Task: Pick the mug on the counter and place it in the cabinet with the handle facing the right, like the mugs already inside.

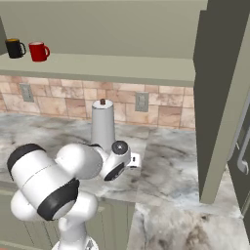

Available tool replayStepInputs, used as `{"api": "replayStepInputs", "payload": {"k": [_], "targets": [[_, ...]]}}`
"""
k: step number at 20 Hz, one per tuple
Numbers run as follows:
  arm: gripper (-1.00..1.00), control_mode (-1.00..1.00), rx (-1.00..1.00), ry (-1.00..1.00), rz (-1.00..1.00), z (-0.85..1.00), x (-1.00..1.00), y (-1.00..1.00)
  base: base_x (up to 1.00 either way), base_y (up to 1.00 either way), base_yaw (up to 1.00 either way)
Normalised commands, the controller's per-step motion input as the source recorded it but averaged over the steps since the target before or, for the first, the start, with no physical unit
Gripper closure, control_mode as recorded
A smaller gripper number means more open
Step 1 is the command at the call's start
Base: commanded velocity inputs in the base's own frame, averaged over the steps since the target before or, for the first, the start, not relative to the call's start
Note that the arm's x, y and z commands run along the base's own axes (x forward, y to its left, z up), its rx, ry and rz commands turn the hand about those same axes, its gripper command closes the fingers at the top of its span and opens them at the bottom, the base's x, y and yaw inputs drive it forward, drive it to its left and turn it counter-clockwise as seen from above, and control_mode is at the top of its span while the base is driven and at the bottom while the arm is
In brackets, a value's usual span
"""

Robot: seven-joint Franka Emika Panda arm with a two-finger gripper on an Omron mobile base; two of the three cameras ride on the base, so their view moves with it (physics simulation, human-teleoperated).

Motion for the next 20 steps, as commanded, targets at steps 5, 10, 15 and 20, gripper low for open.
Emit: {"api": "replayStepInputs", "payload": {"k": [5,10,15,20], "targets": [[1.0,-1.0,0.01,0.0,0.0,-0.32,0.22,0.15,0.0,0.0,0.0],[1.0,-1.0,0.0,-0.01,0.0,-0.03,0.02,0.0,0.0,0.0,0.0],[1.0,-1.0,0.0,-0.05,0.0,0.13,-0.02,0.1,0.0,0.0,0.0],[1.0,-1.0,0.0,-0.09,0.0,0.44,-0.06,0.31,0.0,0.0,0.0]]}}
